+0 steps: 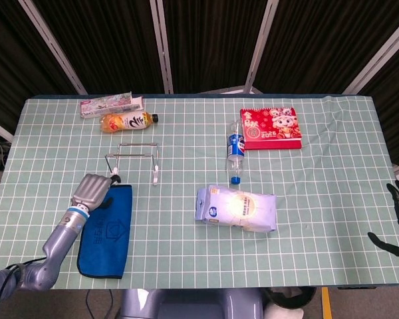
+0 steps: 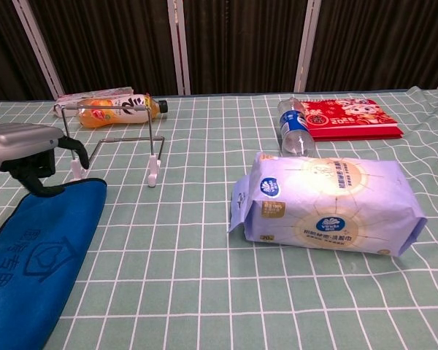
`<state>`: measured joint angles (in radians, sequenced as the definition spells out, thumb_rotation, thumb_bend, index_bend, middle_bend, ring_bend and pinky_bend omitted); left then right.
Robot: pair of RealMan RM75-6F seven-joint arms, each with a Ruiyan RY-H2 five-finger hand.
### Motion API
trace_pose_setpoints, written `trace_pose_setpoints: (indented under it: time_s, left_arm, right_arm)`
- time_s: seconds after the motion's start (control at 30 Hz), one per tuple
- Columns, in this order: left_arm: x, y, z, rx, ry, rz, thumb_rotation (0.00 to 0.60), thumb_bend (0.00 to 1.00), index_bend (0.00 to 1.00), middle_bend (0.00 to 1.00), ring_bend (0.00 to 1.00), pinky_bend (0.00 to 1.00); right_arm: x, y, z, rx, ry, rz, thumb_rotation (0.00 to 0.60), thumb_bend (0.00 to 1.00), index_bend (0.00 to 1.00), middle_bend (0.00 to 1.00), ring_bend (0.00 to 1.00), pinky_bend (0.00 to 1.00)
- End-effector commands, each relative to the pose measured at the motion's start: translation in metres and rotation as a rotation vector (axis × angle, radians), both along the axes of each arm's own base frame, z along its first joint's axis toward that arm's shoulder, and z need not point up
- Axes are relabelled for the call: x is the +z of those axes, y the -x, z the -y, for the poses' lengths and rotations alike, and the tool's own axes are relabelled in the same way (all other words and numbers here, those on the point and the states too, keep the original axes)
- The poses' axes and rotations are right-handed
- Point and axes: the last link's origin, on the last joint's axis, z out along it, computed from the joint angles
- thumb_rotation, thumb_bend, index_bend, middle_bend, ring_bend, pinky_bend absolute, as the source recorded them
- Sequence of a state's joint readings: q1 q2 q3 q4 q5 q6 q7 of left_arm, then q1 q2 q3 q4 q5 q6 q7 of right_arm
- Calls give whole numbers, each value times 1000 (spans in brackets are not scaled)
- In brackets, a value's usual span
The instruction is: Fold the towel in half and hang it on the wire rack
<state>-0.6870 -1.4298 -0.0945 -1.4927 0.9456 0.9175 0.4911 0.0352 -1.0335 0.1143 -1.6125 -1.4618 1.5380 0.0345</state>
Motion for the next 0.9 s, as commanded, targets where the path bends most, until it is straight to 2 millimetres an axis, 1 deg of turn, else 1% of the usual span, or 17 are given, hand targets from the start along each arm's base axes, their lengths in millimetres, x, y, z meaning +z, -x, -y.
trace_pose_setpoints:
  time_s: [0.03, 0.23, 0.4, 0.57, 0.73, 0.9]
  left_arm:
    - [-14, -8, -12, -20, -9, 13, 600, 424, 302, 1000, 1000, 1000]
    - [-23, -5, -19, -12, -6, -7, 600, 424, 303, 1000, 1000, 1000]
    - [-22, -2, -17, 44, 14, 0, 600, 425, 303, 1000, 1000, 1000]
    - [-22, -1, -18, 51, 5, -33, 600, 425, 307, 1000, 1000, 1000]
    - [-31, 3, -20, 91, 6, -46, 600, 424, 320, 1000, 1000, 1000]
    - [-34, 4, -20, 83, -7, -47, 600, 425, 334, 1000, 1000, 1000]
  right_arm:
    - [-1, 1, 2, -6, -3, -3, 600, 0, 0, 0, 0, 0]
    - [-2, 3, 4, -18, -2, -5, 600, 0, 14, 0, 0, 0]
    - [-1, 4, 4, -22, 0, -3, 600, 0, 15, 0, 0, 0]
    - [-2, 3, 5, -19, -7, -4, 600, 0, 24, 0, 0, 0]
    - [-2, 3, 5, -19, -2, -3, 600, 0, 29, 0, 0, 0]
    - [-3, 3, 5, -20, -7, -5, 600, 0, 17, 0, 0, 0]
